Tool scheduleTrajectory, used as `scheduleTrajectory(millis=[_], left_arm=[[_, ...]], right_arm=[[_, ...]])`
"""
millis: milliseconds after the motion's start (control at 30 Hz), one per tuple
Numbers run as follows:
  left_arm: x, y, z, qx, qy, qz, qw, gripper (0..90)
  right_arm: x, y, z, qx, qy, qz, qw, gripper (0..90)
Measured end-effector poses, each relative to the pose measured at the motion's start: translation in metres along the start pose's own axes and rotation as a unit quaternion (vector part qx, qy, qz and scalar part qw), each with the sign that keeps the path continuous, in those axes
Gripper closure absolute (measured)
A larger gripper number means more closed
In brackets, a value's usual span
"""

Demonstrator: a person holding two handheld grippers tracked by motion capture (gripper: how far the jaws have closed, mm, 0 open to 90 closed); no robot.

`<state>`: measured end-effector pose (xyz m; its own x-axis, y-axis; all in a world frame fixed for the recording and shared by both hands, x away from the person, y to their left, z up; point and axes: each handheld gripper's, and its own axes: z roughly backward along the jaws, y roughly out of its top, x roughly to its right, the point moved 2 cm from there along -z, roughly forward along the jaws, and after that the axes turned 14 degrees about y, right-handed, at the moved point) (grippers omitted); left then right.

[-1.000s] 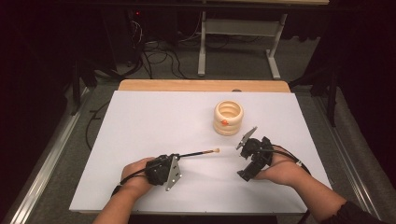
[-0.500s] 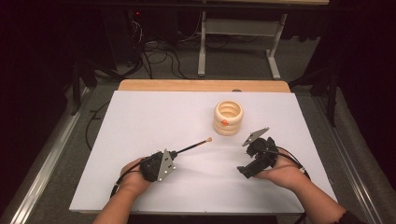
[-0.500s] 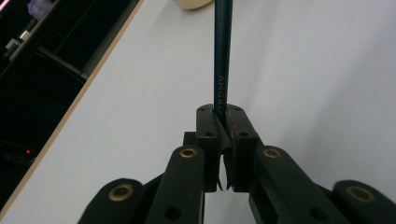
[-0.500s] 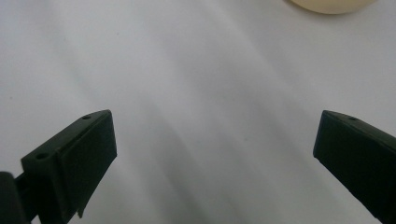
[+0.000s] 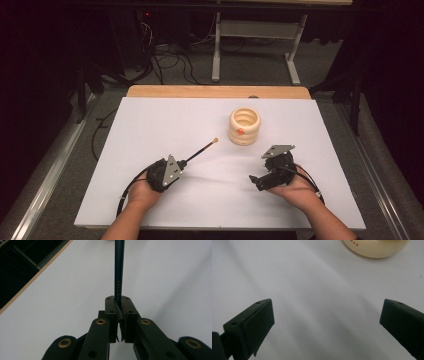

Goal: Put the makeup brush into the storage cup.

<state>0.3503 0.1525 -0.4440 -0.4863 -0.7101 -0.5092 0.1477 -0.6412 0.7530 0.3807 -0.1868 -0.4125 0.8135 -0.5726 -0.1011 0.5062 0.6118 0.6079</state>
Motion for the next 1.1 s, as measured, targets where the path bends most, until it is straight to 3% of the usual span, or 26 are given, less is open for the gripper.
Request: scheduleTrajectory(millis=[100, 200, 267, 367, 533, 967, 1100], left_arm=[[-0.004, -0.003, -0.001, 0.004, -0.004, 0.034, 0.9994, 85.9], [-0.010, -0.006, -0.001, 0.003, -0.008, 0.054, 0.9985, 85.9], [-0.011, -0.007, -0.001, 0.005, -0.009, 0.069, 0.9975, 86.0], [-0.013, -0.008, -0.001, 0.005, -0.013, 0.083, 0.9964, 85.9], [-0.014, -0.010, -0.004, 0.005, -0.020, 0.109, 0.9938, 85.9], [-0.017, -0.013, -0.005, 0.002, -0.030, 0.153, 0.9877, 85.9], [-0.020, -0.015, -0.005, 0.005, -0.036, 0.182, 0.9827, 85.9]], right_arm=[[0.001, -0.003, -0.002, 0.029, -0.010, -0.007, 0.9995, 0.9], [0.003, -0.007, -0.002, 0.062, -0.011, -0.021, 0.9978, 1.0], [0.004, -0.010, -0.002, 0.069, -0.017, -0.024, 0.9972, 0.9], [0.006, -0.018, -0.003, 0.092, -0.017, -0.042, 0.9947, 0.9], [0.007, -0.023, 0.001, 0.117, -0.022, -0.052, 0.9915, 0.9], [0.014, -0.036, -0.002, 0.147, -0.029, -0.061, 0.9869, 1.0], [0.014, -0.036, 0.000, 0.155, -0.030, -0.060, 0.9856, 1.0]])
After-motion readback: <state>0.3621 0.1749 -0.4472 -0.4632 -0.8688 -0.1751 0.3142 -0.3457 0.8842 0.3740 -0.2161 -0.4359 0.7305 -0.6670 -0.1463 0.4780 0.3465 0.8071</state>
